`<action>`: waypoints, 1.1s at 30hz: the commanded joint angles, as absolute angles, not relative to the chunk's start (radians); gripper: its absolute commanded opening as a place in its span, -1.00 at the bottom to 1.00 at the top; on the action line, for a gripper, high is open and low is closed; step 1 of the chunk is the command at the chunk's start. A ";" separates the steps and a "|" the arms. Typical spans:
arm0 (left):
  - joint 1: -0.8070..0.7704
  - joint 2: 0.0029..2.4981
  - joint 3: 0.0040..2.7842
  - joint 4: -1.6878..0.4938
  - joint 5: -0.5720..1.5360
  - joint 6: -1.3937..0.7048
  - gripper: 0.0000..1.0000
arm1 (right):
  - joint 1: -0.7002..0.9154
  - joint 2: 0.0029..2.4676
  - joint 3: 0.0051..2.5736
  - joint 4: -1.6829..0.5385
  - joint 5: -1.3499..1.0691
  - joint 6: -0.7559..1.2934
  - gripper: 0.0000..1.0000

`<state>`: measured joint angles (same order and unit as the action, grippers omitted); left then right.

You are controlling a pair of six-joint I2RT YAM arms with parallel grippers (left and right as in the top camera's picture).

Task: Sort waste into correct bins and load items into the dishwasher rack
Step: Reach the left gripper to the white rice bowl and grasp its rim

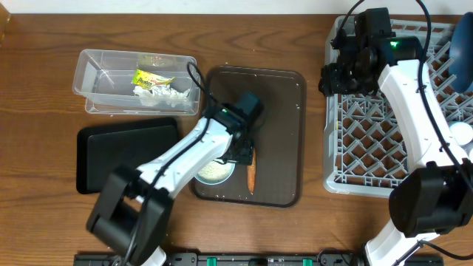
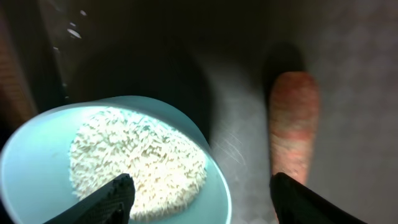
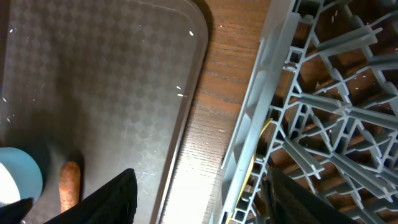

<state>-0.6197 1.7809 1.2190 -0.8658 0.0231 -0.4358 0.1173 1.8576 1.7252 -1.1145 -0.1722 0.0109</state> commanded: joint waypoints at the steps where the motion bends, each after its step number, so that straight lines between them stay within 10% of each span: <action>1: -0.623 1.815 1.212 -0.862 0.014 -0.447 0.35 | 0.118 1.838 1.738 -1.115 -0.181 0.006 0.28; 26: -0.626 1.895 1.212 -0.799 0.014 -0.447 -0.88 | 0.118 1.838 1.738 -1.126 -0.180 0.006 0.27; 33: -0.626 1.875 1.251 -0.839 -0.011 -0.439 -0.88 | 0.117 1.838 1.738 -1.126 -0.180 0.006 0.27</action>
<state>-0.6296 1.8893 1.2266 -0.8196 0.0162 -0.4477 0.1173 1.8576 1.7252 -1.1255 -0.1722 0.0109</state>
